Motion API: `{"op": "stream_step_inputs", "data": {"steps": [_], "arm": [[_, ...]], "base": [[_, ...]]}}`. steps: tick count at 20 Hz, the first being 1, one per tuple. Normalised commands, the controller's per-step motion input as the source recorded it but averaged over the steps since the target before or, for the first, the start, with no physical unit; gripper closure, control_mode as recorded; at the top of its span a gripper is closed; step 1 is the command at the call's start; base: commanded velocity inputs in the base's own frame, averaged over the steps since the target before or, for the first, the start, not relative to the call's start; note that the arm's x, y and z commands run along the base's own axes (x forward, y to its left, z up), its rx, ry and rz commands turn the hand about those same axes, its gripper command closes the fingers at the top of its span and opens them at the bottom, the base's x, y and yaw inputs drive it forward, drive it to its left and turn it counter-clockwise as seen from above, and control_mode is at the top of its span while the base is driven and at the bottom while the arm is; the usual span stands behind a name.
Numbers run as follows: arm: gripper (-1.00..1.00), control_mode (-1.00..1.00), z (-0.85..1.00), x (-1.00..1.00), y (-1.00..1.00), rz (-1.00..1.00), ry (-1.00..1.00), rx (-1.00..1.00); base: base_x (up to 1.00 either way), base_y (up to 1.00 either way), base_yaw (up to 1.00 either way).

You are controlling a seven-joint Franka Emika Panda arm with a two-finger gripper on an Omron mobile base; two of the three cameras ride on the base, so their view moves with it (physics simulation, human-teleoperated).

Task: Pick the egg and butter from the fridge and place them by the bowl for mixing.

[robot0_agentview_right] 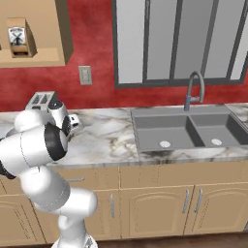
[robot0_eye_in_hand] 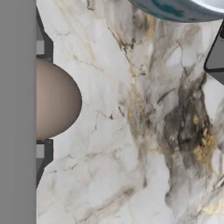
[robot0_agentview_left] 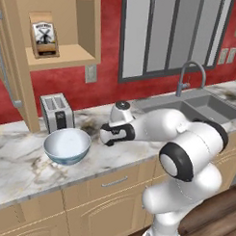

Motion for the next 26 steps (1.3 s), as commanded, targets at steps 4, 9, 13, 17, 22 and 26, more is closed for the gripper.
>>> {"op": "stream_step_inputs", "data": {"steps": [4,9,13,17,22,26], "arm": [[1.00,-1.00,-0.17,0.17,0.01,0.00,-0.01,0.00],[1.00,-1.00,-0.11,0.22,0.00,0.00,-0.05,0.00],[-1.00,-1.00,-0.04,0.11,0.00,0.00,-0.03,0.00],[-1.00,-1.00,0.00,0.00,0.00,0.00,0.00,0.00],[-1.00,-1.00,0.12,0.01,0.02,-0.02,0.01,0.00],[-1.00,-1.00,0.93,-0.20,0.02,-0.09,0.00,0.05]], "base": [[0.00,0.00,0.00],[0.00,0.00,0.00],[0.00,0.00,0.00],[0.00,0.00,0.00],[0.00,0.00,0.00],[0.00,0.00,0.00]]}}
